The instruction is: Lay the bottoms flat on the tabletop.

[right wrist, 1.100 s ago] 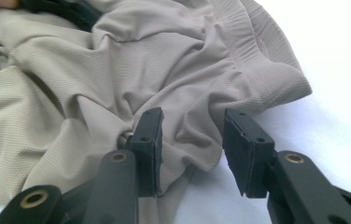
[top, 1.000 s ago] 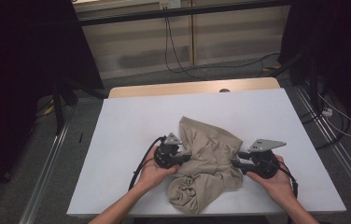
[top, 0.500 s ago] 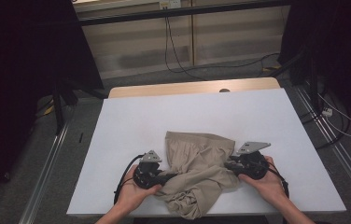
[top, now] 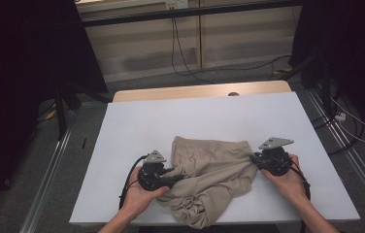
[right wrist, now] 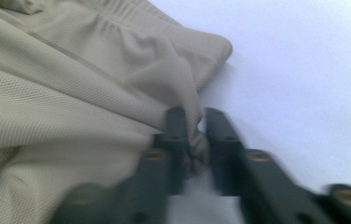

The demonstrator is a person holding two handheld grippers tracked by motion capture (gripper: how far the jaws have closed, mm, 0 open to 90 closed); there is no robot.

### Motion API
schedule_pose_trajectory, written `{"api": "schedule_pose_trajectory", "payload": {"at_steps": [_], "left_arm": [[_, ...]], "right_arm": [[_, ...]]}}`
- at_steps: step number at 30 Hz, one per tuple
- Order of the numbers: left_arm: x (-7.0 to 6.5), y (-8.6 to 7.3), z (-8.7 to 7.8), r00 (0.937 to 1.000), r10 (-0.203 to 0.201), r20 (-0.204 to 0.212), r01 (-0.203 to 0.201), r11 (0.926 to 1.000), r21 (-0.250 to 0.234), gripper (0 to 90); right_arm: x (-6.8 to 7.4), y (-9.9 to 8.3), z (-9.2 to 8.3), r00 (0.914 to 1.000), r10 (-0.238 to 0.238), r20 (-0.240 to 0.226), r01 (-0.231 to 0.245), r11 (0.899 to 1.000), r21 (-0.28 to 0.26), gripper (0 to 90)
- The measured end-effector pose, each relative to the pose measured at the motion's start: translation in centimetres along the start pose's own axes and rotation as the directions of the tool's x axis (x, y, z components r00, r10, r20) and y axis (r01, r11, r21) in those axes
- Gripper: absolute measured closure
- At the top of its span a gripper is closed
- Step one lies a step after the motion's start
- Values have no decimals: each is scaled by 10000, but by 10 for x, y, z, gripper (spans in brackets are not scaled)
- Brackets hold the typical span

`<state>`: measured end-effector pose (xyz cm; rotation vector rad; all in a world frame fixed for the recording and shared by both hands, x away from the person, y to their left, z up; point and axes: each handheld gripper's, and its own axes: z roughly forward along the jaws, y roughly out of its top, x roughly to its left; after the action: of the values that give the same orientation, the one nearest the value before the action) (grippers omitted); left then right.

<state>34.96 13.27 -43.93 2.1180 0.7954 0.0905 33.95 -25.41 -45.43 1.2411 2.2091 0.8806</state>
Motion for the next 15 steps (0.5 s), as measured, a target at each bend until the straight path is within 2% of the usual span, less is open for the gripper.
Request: {"api": "schedule_pose_trajectory", "payload": {"at_steps": [1, 3, 6, 8, 9, 11, 12, 15], "left_arm": [[2, 1, -1, 10000, 43, -57, -44, 9999, -107, 517], [7, 4, -5, 9991, 78, -427, -99, 9988, -485, 445], [21, 12, -9, 9964, -73, -847, -14, 9948, -1022, 328], [31, 19, -6, 9940, -131, -1087, 25, 9952, -974, 279], [36, 24, -3, 9906, -18, -1371, -104, 9960, -882, 268], [47, 32, 6, 9828, -198, -1835, 33, 9960, -898, 248], [54, 38, 13, 9798, -151, -1995, -10, 9968, -801, 246], [68, 49, 25, 9746, -441, -2194, 241, 9954, -928, 219]], "right_arm": [[0, 1, -2, 9999, 58, -158, -59, 9999, -113, 637], [1, 3, -7, 9991, 129, -415, -146, 9990, -421, 570], [-4, 11, -14, 9972, 284, -687, -350, 9946, -972, 527], [-9, 19, -16, 9969, 455, -640, -528, 9916, -1183, 527], [-12, 22, -15, 9970, 492, -604, -562, 9912, -1198, 534], [-18, 31, -9, 9975, 521, -486, -577, 9909, -1215, 564], [-21, 35, -5, 9971, 562, -517, -620, 9910, -1188, 582], [-27, 45, 8, 9963, 720, -471, -763, 9923, -974, 610]]}}
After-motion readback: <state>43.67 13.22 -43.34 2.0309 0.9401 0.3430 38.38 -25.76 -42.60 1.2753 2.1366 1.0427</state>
